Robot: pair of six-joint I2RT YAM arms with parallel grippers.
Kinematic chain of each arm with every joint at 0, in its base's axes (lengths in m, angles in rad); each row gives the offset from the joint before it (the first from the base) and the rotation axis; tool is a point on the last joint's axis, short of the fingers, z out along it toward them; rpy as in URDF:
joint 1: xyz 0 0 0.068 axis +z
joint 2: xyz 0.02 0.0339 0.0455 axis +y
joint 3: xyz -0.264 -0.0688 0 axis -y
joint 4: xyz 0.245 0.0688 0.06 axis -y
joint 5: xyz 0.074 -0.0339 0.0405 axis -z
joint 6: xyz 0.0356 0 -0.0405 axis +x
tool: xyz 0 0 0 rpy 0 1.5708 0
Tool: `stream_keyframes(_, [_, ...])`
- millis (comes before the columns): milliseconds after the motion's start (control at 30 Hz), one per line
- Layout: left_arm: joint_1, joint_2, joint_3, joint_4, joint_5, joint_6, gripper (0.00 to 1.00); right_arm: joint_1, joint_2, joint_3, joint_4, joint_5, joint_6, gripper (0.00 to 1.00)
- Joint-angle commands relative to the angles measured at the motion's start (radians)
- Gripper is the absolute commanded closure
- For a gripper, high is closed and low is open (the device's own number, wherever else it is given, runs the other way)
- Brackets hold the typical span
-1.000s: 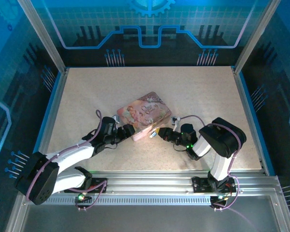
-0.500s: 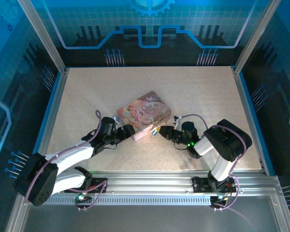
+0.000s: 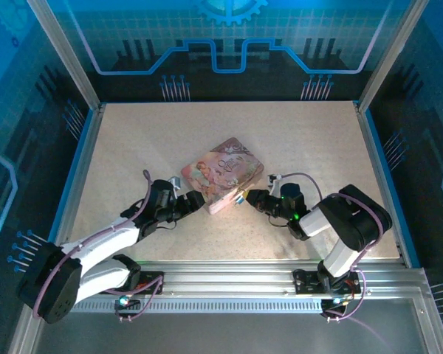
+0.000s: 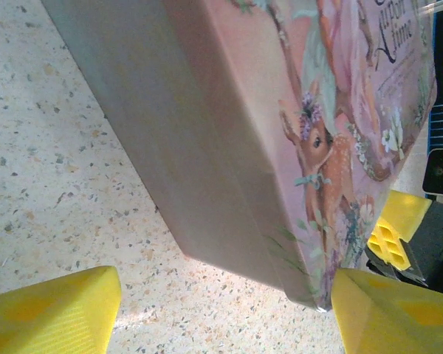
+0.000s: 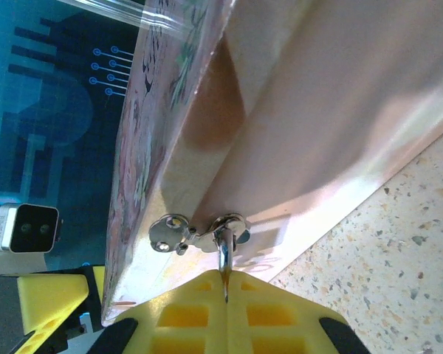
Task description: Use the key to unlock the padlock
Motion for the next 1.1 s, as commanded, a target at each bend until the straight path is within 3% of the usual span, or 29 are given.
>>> stream_keyframes(0, [-0.007,-0.025,0.024,-0.021,0.041,0.046,0.24,-0.01,-0.03,0.026,-0.019,-0.017,-0.035,0.93])
stream_keyframes(367, [-0.083,0.035,0.201,-0.025,0.052,0.105,0.27,-0.008,0.069,0.054,0.027,-0.062,-0.044,0.93])
stream_keyframes(700, [-0.101,0.233,0.318,0.002,0.05,0.167,0.28,-0.007,0.108,0.061,0.053,-0.048,-0.048,0.93])
stream_keyframes(1067, [-0.099,0.3,0.27,-0.003,0.013,0.157,0.28,-0.062,0.178,0.05,0.178,-0.064,0.002,0.93])
